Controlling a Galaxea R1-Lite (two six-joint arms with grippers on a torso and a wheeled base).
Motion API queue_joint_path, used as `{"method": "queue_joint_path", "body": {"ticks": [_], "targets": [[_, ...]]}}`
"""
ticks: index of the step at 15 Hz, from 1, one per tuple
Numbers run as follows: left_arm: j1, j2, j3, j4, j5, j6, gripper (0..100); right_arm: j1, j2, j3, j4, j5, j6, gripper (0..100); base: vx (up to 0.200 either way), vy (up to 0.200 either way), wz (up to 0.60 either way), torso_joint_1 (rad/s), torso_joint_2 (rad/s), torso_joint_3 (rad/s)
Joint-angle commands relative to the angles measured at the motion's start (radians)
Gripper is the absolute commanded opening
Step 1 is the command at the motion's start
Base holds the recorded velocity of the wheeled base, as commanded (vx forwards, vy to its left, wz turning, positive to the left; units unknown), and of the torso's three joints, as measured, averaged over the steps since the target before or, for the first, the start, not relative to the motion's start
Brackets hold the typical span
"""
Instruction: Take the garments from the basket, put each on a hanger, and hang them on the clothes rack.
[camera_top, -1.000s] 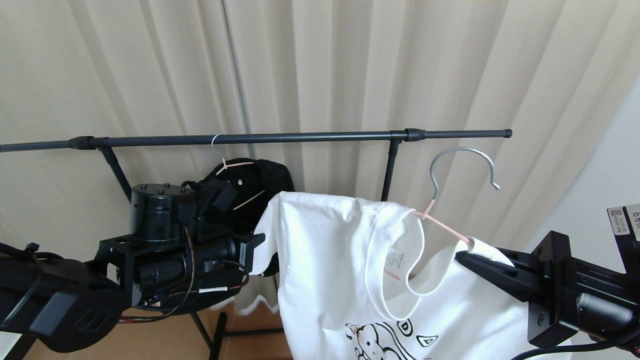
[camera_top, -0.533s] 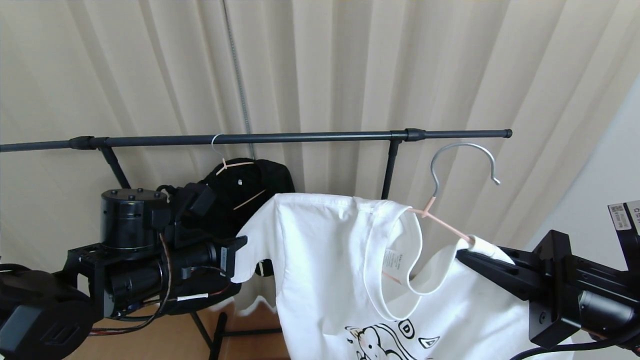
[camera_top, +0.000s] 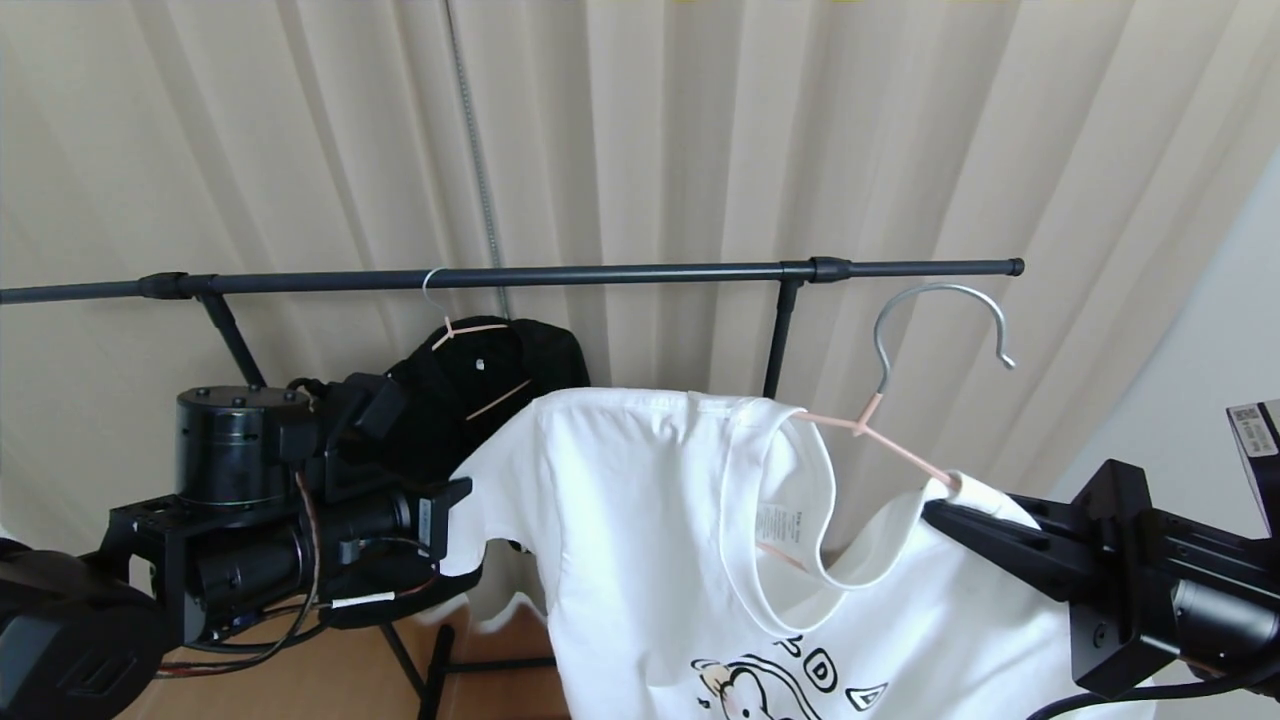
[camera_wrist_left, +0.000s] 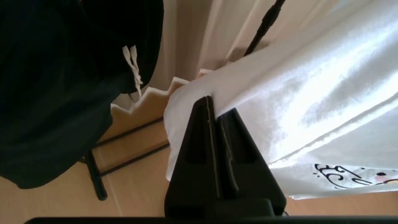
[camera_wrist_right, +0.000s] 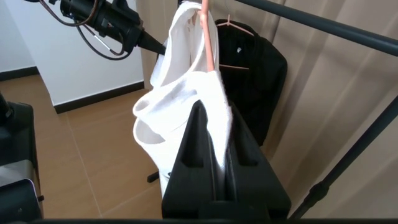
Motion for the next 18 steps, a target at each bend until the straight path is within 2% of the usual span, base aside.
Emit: {"method": "queue_joint_path", "body": {"ticks": [1,18], "targets": [[0.002,0.002,0.002,-0.001,0.002,0.000,0,-0.001,-0.005,0.000,0.000,0.004,0.007,0,0.000,0.000,0.00,0.000,0.00,0.000],[0.022,0.000,0.042,-0.001,0.000,0.001,0,-0.013,-0.014,-0.004,0.000,0.016,0.025,0,0.000,0.000,0.00,0.000,0.00,0.000]]}}
